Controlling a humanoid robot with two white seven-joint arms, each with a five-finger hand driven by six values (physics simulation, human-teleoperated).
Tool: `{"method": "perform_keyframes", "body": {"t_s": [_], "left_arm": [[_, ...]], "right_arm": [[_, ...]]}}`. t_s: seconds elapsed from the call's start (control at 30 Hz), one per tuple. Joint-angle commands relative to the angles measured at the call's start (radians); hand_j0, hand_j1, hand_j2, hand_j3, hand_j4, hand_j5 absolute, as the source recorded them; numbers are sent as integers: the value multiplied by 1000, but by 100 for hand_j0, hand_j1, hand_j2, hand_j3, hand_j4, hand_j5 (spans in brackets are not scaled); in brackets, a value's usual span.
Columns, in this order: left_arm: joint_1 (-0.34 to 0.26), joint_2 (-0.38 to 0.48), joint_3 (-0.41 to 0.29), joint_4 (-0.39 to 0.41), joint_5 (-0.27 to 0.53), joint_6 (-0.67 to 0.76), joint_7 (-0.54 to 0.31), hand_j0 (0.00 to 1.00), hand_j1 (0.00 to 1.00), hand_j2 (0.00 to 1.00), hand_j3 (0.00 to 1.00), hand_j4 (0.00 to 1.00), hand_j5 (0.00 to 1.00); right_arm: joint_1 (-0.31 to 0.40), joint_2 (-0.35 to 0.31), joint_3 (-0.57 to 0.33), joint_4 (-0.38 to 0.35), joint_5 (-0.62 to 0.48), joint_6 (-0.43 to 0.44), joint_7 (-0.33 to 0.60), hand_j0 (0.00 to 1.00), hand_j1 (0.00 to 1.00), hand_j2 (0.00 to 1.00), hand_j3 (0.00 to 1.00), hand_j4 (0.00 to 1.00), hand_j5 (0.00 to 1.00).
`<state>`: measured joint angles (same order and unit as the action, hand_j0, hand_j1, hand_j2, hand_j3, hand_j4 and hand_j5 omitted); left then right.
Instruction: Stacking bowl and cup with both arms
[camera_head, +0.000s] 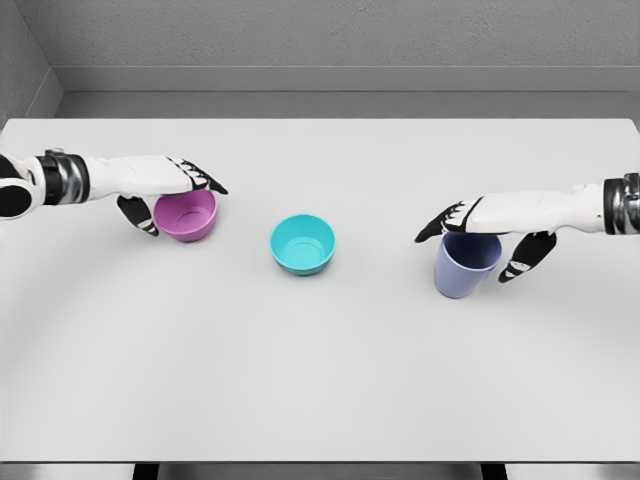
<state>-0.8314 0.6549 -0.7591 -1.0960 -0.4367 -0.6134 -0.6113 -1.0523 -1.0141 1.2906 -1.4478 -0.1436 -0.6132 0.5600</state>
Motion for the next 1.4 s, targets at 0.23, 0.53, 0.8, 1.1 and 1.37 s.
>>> {"method": "perform_keyframes", "body": {"t_s": [0.23,0.53,0.8,1.1,1.37], "left_arm": [[2,-8,0,7,-2,3,0,100,100,100,100,100,100],[9,-8,-2,12,-4,3,0,95,95,95,95,95,95],[15,-8,-2,10,-4,3,0,78,78,78,78,78,78],[17,-6,0,-2,-1,3,0,70,70,70,70,70,70],[17,8,7,-111,12,3,0,69,69,69,69,69,69]], "right_arm": [[-2,-3,-4,1,-7,2,5,100,100,100,100,100,100],[0,-1,-5,1,-7,2,18,100,100,100,100,100,100],[0,-3,-7,0,-7,2,20,100,100,100,100,100,100],[0,-3,-8,0,-7,2,20,100,100,100,100,100,100],[-2,-3,-10,-2,-7,2,20,100,100,100,100,100,100]]}}
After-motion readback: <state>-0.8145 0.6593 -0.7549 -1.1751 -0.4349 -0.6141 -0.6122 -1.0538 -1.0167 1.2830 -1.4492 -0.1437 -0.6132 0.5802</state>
